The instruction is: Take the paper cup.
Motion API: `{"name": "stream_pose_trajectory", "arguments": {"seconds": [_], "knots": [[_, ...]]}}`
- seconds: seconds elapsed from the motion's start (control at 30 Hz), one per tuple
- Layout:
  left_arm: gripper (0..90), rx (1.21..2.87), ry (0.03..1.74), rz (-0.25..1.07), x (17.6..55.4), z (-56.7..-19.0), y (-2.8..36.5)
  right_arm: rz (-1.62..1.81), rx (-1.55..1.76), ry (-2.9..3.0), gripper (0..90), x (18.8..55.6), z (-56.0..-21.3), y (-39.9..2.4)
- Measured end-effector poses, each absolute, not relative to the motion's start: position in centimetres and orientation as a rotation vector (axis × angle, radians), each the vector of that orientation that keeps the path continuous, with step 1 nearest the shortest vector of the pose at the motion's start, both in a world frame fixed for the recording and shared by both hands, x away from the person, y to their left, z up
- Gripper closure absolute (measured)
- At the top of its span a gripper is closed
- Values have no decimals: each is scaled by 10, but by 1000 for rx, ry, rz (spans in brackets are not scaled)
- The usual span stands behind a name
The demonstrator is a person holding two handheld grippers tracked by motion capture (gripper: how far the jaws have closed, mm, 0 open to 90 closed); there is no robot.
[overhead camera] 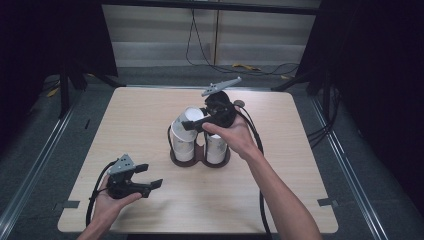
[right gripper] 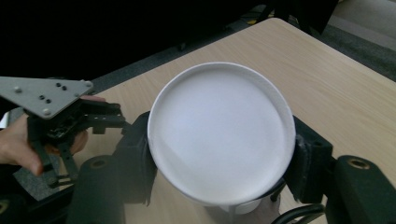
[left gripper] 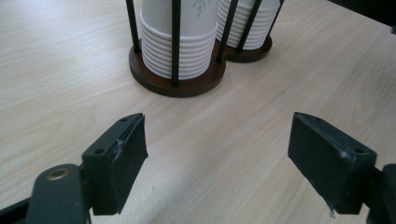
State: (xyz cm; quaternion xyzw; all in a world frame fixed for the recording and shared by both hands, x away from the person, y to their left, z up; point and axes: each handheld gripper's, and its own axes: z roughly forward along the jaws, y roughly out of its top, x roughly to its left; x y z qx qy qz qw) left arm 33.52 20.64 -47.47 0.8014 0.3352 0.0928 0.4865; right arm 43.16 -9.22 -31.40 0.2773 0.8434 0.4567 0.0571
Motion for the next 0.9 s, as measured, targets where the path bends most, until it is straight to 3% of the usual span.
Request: {"name": "stream_pose_trajectory", "arguments": {"seconds": [0.9], "knots": [[165, 1896, 630, 236, 346, -428, 170, 1488, 824, 2541, 377, 381, -353, -123]]}}
